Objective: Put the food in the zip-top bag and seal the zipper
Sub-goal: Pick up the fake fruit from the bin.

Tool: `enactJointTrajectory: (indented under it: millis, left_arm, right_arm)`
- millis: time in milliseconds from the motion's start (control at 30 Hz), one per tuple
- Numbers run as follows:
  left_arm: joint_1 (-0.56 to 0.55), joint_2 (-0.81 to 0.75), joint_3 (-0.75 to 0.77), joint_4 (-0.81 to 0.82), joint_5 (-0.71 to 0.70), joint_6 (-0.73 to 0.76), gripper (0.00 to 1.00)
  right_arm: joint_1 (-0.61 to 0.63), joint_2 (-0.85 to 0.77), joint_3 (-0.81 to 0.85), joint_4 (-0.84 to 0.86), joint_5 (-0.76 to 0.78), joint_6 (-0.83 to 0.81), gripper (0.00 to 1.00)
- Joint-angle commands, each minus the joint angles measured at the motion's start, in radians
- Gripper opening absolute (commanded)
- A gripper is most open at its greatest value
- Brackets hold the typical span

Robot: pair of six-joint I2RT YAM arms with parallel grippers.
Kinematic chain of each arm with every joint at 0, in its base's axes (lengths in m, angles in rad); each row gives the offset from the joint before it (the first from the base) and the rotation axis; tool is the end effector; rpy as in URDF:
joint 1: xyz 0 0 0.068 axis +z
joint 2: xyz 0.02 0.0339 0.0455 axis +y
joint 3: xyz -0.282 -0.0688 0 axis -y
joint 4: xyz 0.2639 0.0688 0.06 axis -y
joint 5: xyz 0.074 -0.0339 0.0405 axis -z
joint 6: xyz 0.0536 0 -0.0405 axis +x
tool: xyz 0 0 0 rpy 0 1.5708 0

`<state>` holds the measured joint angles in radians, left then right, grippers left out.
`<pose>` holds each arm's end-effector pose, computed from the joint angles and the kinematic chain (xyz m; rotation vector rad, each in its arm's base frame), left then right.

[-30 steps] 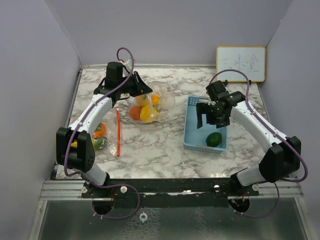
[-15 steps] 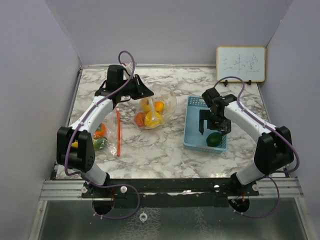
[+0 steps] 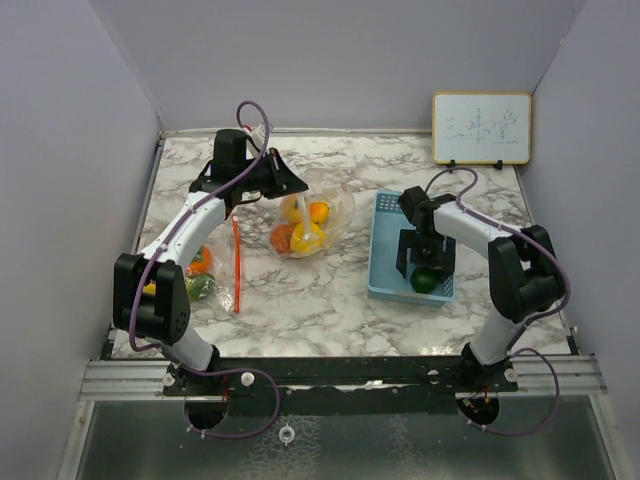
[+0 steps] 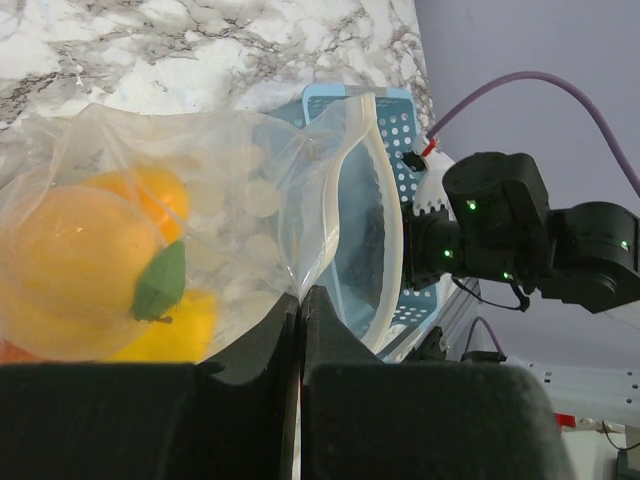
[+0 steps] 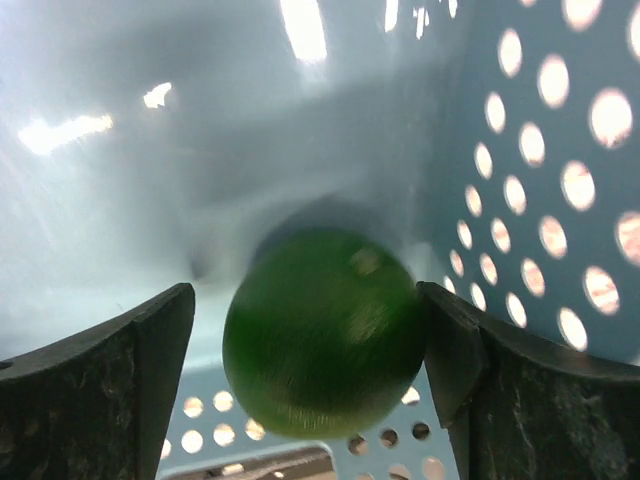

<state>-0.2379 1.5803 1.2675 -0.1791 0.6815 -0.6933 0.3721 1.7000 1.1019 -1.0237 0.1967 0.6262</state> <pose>0.3751 -0.1257 0.3168 -0.0406 2.1898 -1.2547 0.2849 0.1000 0.1677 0.3822 3.0534 -0.3041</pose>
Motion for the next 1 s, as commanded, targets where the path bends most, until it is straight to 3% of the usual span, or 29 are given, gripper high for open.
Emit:
enactJointTrajectory:
  millis: [0, 167, 333, 567, 667, 800, 967]
  left_arm:
    - [-0.003, -0.007, 0.031, 0.039, 0.041, -0.001, 0.0]
    - [-0.003, -0.002, 0.029, 0.032, 0.046, 0.002, 0.0]
    - [-0.001, -0.008, 0.02, 0.032, 0.047, 0.006, 0.0]
    - [-0.003, -0.013, 0.001, 0.05, 0.049, -0.002, 0.0]
    - [-0.003, -0.016, -0.009, 0.052, 0.049, -0.009, 0.0]
    - [-0.002, -0.024, -0.022, 0.066, 0.049, -0.015, 0.0]
    - [-0.003, -0.018, -0.03, 0.08, 0.047, -0.025, 0.0]
  right_arm:
    - [-0.006, 0.074, 0.071, 0.11, 0.016, -0.02, 0.83]
    - [-0.006, 0.072, 0.073, 0.129, -0.029, -0.038, 0.42]
    - [-0.006, -0.035, 0.082, 0.13, -0.067, -0.073, 0.04]
    - [-0.006, -0.2, 0.163, 0.142, -0.137, -0.135, 0.02]
    - [-0.006, -0.229, 0.264, 0.194, -0.26, -0.182, 0.02]
    - [0.002, -0.185, 0.41, 0.331, -0.48, -0.168, 0.02]
    - [0.074, -0.069, 0.541, 0.533, -0.574, -0.096, 0.02]
